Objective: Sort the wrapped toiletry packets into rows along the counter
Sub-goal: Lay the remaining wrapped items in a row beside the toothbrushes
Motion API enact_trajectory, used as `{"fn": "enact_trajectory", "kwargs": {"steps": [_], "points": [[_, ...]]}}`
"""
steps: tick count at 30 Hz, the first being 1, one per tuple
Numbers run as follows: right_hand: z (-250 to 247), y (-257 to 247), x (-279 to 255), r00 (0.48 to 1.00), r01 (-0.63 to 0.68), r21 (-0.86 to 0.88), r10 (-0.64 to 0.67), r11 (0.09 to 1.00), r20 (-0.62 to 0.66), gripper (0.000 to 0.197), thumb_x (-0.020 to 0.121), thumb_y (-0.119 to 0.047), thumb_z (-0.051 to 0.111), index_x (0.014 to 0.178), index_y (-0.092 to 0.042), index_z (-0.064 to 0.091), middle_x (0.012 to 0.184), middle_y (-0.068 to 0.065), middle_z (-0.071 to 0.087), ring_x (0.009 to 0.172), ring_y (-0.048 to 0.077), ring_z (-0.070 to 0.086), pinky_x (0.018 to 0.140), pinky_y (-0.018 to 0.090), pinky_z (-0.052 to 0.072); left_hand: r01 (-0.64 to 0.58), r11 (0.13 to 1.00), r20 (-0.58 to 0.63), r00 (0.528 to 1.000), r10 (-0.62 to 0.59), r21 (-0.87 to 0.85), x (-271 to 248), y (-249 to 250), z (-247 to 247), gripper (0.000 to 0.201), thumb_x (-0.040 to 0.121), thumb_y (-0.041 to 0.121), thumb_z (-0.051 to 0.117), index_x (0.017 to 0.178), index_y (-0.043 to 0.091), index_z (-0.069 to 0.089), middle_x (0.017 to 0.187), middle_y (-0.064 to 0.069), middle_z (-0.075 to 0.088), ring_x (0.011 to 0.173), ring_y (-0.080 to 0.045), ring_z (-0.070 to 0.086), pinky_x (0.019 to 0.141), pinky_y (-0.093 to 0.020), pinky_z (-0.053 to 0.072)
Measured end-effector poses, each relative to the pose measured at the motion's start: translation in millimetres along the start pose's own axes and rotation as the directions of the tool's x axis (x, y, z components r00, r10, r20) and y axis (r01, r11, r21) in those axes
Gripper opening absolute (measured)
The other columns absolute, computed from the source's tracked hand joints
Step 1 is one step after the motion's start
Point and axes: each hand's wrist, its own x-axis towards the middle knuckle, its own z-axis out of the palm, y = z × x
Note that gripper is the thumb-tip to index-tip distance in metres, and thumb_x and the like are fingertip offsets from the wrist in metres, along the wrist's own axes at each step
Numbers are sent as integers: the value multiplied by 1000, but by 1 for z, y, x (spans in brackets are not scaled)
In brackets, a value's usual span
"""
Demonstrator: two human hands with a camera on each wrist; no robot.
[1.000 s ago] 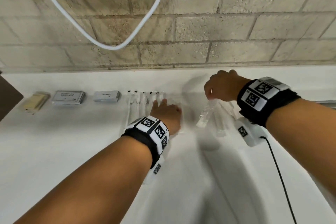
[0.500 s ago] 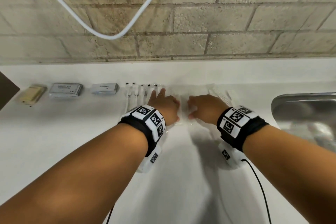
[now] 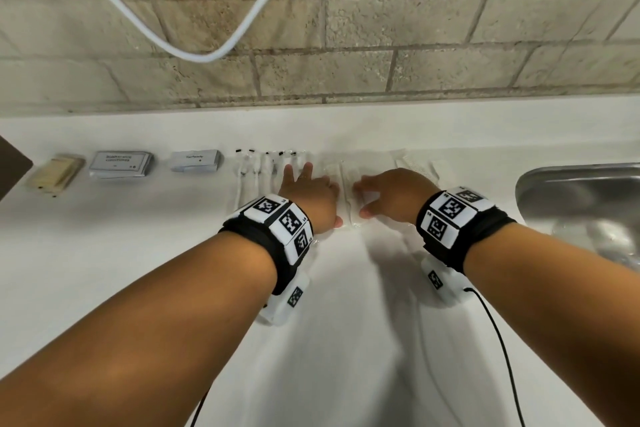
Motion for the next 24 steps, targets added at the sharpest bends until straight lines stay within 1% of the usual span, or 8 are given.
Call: {"fn": "enact_trajectory", "kwargs": {"steps": [4, 10, 13, 15, 16, 19, 21, 24], "points": [[-1, 0, 0, 999, 20, -24, -20, 1000, 25, 62, 91, -44, 57, 147, -33, 33, 158, -9, 26, 142, 21, 30, 114, 38, 28, -2, 1000, -3, 1000, 2, -17, 0, 0, 0, 68, 95, 49, 42, 152, 23, 17, 162, 0, 11, 148, -33, -8, 116, -59, -6], [2, 1, -1, 999, 25, 5, -25, 1000, 19, 59, 93, -41, 55, 147, -32, 34, 155, -5, 32, 140, 23, 34, 114, 38, 29, 10, 1000, 20, 1000, -10, -9, -1, 0, 0, 69, 95, 50, 41, 153, 24, 14, 162, 1, 6, 147, -34, -11, 115, -60, -9], [-5, 23, -6, 971, -74, 289, 135, 955, -197, 44, 97, -32, 51, 140, -26, 47, 149, 3, 43, 136, 23, 40, 111, 32, 30, 24, 998, -1, 1000, -24, -54, -2, -1, -3, 71, 96, 51, 38, 154, 25, 7, 162, -1, -3, 148, -33, -12, 114, -59, -9], [-18, 47, -11, 894, -177, 316, 286, 932, -344, 31, 95, -22, 50, 122, -14, 62, 128, 13, 59, 119, 30, 54, 98, 34, 42, 10, 997, -56, 998, -14, -81, -2, -1, -7, 68, 97, 50, 35, 154, 24, 6, 162, -2, -3, 148, -31, -8, 115, -57, -5], [-23, 57, -15, 881, -228, 272, 317, 935, -352, 27, 94, -21, 50, 112, -8, 66, 119, 16, 63, 111, 32, 57, 92, 34, 45, -7, 996, -84, 996, 0, -89, -2, 0, -9, 65, 98, 47, 34, 153, 23, 8, 162, -2, -1, 149, -30, -5, 116, -56, -3], [-24, 59, -23, 925, -293, 145, 318, 945, -206, 43, 94, -38, 48, 85, 0, 65, 100, 15, 68, 100, 31, 61, 82, 31, 45, -90, 992, -149, 986, 75, -94, 0, 8, -13, 54, 100, 34, 35, 151, 20, 24, 161, -4, 13, 148, -29, 9, 119, -51, 9], [-14, 52, -21, 941, -314, 76, 321, 946, -106, 53, 88, -57, 50, 72, -7, 54, 89, 11, 64, 88, 28, 59, 75, 29, 42, -159, 981, -171, 975, 139, -109, 2, 15, -12, 50, 98, 23, 39, 147, 18, 34, 157, -6, 25, 144, -27, 24, 117, -46, 22], [-1, 44, -17, 924, -368, 169, 380, 914, -41, 44, 76, -51, 67, 77, -10, 52, 84, 4, 54, 77, 23, 56, 67, 28, 44, -175, 974, -149, 977, 154, -140, 4, 22, -11, 47, 92, 11, 41, 138, 16, 48, 147, -7, 42, 132, -28, 43, 108, -42, 37]]}}
